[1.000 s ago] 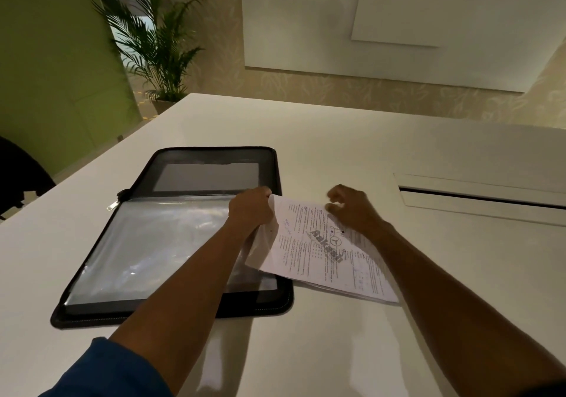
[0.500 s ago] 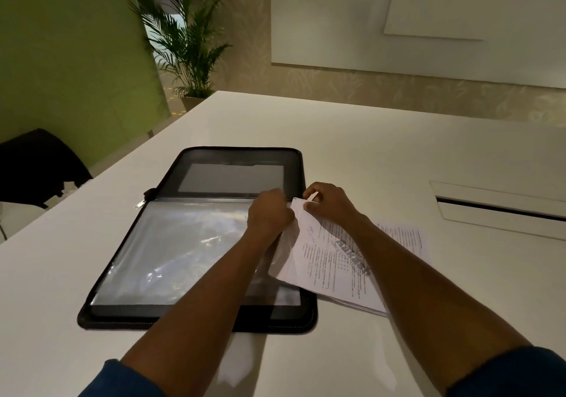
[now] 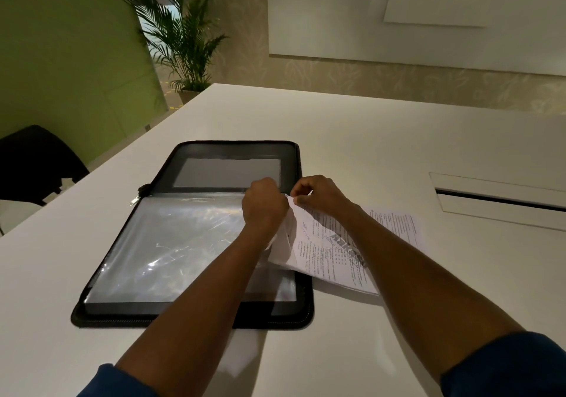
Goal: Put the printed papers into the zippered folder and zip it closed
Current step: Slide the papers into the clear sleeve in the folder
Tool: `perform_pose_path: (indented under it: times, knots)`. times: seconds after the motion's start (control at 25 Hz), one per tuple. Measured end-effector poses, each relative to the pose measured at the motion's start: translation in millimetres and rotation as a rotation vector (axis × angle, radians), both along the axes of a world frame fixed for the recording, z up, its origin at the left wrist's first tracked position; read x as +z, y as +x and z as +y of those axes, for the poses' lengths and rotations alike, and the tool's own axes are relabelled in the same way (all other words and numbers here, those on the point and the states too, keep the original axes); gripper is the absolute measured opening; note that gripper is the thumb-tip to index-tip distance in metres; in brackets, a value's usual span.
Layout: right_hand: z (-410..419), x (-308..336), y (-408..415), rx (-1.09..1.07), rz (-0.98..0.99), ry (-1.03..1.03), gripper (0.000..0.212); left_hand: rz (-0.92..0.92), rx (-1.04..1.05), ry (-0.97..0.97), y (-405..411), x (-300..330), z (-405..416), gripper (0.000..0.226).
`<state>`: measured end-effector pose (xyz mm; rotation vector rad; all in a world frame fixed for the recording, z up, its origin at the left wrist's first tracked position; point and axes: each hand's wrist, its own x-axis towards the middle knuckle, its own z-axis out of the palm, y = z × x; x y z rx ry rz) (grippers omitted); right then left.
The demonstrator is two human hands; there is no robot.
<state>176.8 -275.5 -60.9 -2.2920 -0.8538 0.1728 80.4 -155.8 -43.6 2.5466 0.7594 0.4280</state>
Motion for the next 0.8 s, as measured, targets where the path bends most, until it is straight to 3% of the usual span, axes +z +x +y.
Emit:
perform_pose_path:
  times: [0.24, 0.68, 0.8]
  knots:
    - [6, 4, -3, 0.03, -0.021, -0.009, 0.011, -0.077, -0.055, -0.03, -5, -3, -1, 0.028]
    - [12, 8, -17, -0.146, -0.08, 0.056, 0.012, 0.107, -0.241, 0.011, -12, -13, 4, 0.022]
    - [8, 6, -24, -0.149, -0.111, 0.034, 0.016, 0.151, -0.268, 0.005, -23, -14, 3, 0.031]
